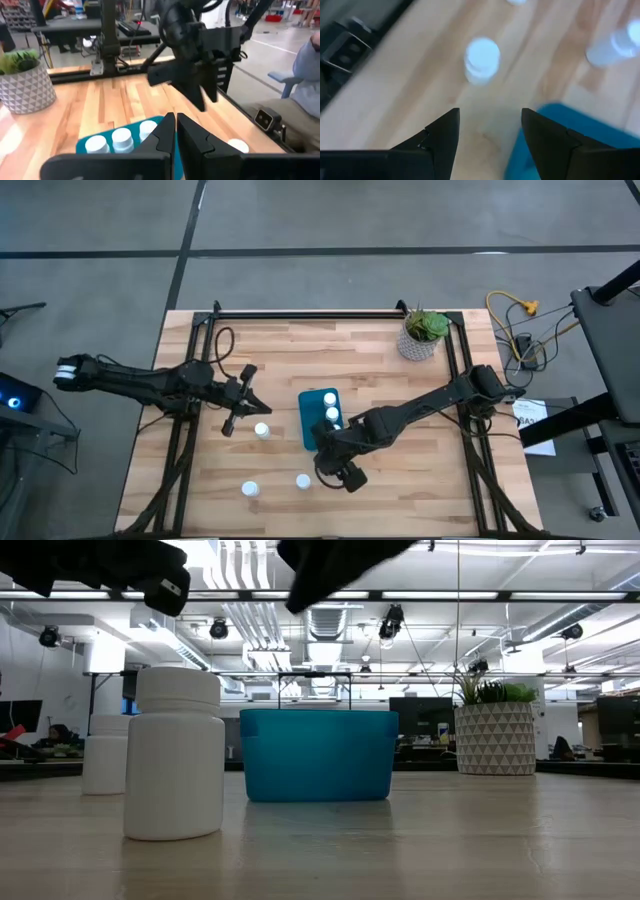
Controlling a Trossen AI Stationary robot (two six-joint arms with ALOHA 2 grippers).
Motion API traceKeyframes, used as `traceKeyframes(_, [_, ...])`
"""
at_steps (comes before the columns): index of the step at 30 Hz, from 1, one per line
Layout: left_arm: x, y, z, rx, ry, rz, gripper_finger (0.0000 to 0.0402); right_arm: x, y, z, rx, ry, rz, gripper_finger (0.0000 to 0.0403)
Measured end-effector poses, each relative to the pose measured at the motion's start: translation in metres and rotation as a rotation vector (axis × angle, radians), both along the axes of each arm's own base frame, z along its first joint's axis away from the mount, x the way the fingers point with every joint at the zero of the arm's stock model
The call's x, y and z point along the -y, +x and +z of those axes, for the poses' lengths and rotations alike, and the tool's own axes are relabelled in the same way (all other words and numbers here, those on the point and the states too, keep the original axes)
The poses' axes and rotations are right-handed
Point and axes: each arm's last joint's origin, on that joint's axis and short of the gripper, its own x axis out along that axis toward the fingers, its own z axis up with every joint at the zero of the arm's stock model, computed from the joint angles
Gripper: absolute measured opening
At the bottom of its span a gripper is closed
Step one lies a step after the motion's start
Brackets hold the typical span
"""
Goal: Pick and place pill bottles into a basket
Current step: Put the white pill bottle into the blue bin
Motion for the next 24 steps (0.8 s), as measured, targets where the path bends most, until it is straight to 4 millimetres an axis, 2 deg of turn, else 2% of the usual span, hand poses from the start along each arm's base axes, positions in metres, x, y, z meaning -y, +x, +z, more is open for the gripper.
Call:
traceKeyframes(5, [0.005,0.007,0.002,-0.02,0.002,-0.03,0.0,0.005,-0.01,-0.001,-0.06,-0.059,-0.098,0.0206])
traceKeyframes(13, [0.011,0.012,-0.01,-0.111,0.012,-0.058,0.0,0.011,-0.03,0.013,0.012,-0.095,-0.201,0.0205])
traceKeyframes(20, [0.011,0.018,-0.013,-0.135,0.018,-0.055,0.0,0.025,-0.053,0.037,0.181,-0.149,-0.348,0.0205])
traceKeyframes(24, [0.012,0.022,-0.015,-0.144,0.015,-0.062,0.0,0.031,-0.067,0.038,0.274,-0.099,-0.375,0.0205])
